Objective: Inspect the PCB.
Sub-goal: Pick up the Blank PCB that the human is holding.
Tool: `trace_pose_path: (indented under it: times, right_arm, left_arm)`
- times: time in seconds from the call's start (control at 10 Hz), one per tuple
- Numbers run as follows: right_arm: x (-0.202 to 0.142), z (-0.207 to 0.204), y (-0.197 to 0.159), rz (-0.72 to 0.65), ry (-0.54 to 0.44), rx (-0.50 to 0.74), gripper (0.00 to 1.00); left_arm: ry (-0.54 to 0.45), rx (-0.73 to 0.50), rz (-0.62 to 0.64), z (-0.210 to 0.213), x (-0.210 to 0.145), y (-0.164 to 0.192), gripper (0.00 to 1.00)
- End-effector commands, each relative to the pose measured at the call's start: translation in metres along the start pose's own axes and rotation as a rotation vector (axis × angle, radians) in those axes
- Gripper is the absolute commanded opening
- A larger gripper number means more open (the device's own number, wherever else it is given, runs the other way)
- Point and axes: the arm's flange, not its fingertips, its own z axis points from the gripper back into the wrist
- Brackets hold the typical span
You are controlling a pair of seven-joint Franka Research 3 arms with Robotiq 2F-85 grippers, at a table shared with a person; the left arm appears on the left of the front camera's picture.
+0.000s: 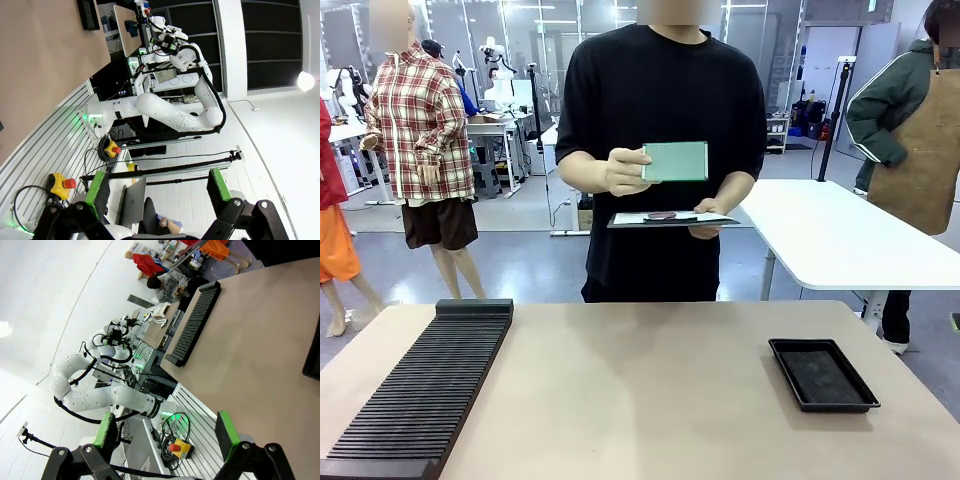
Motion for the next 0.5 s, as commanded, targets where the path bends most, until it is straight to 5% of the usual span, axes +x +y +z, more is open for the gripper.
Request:
trace_pose_path:
  times: [0.0,0.4]
  right_arm:
    - [0.0025,0.0019,0.0008,0.021,-0.011,0.01,1.0]
    - [0.0025,0.0019,0.0008,0.021,-0.011,0.01,1.0]
  left_arm:
    - [0.0,-0.003,0.011,0.0023,0.0023,-0.0055,1.0]
    - [0.0,-0.003,0.011,0.0023,0.0023,-0.0055,1.0]
